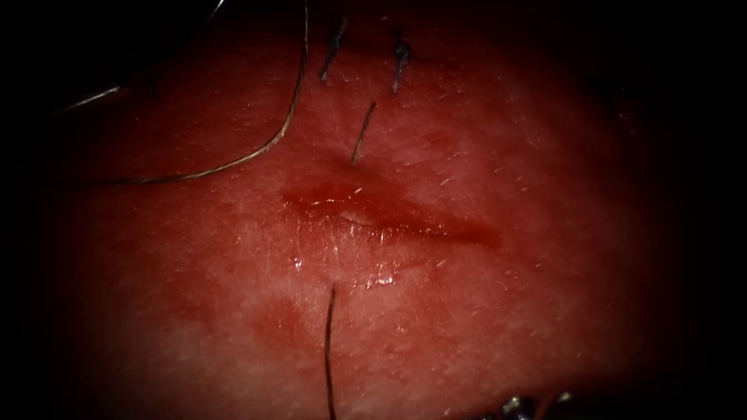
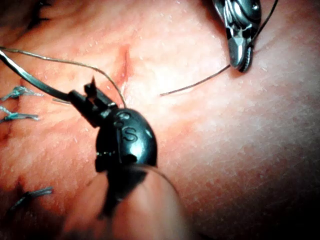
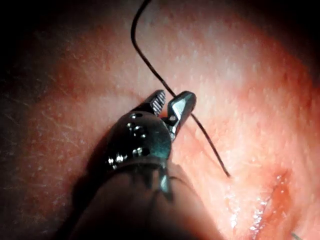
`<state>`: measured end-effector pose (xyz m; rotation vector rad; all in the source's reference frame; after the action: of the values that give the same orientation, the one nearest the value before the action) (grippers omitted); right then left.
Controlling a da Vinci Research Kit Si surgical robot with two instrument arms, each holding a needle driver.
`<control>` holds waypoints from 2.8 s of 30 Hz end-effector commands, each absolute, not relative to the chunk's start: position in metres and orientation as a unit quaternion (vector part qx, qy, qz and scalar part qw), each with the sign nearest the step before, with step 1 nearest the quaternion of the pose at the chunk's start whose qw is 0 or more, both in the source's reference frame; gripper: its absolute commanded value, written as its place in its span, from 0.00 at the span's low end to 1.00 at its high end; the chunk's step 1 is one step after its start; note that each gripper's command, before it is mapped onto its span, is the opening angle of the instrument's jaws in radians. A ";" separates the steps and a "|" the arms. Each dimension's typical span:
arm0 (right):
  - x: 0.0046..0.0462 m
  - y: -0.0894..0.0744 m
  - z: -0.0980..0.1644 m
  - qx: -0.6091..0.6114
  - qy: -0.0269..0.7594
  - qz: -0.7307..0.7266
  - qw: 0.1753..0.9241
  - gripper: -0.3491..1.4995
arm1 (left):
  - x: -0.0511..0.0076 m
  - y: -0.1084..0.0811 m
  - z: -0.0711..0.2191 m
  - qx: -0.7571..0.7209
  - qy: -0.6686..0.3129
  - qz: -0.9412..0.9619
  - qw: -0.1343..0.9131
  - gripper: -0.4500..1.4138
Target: Wound Closure
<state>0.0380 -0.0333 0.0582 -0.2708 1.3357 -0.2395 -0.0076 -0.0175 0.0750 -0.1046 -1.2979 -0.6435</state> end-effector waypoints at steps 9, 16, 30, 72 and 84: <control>0.0305 -0.028 0.060 -0.105 0.578 -0.043 0.808 0.84 | -0.0080 -0.018 0.076 -0.047 -0.593 -0.294 0.748 0.06; 0.0268 -0.023 0.060 -0.065 0.591 0.100 0.798 0.10 | -0.0081 -0.018 0.076 -0.046 -0.593 -0.294 0.749 0.06; 0.0356 -0.018 0.066 0.009 0.652 0.187 0.735 0.00 | -0.0080 -0.018 0.076 -0.046 -0.593 -0.293 0.749 0.06; 0.0387 -0.013 0.078 0.383 0.460 0.570 0.563 0.86 | -0.0077 -0.018 0.076 -0.044 -0.593 -0.292 0.749 0.06; 0.0377 -0.013 0.078 0.372 0.466 0.554 0.581 0.00 | -0.0075 -0.018 0.076 -0.043 -0.594 -0.291 0.749 0.06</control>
<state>0.0371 -0.0124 0.0772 0.8545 1.1130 1.2809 -0.0070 -0.0174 0.0751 -0.0953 -1.2981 -0.6363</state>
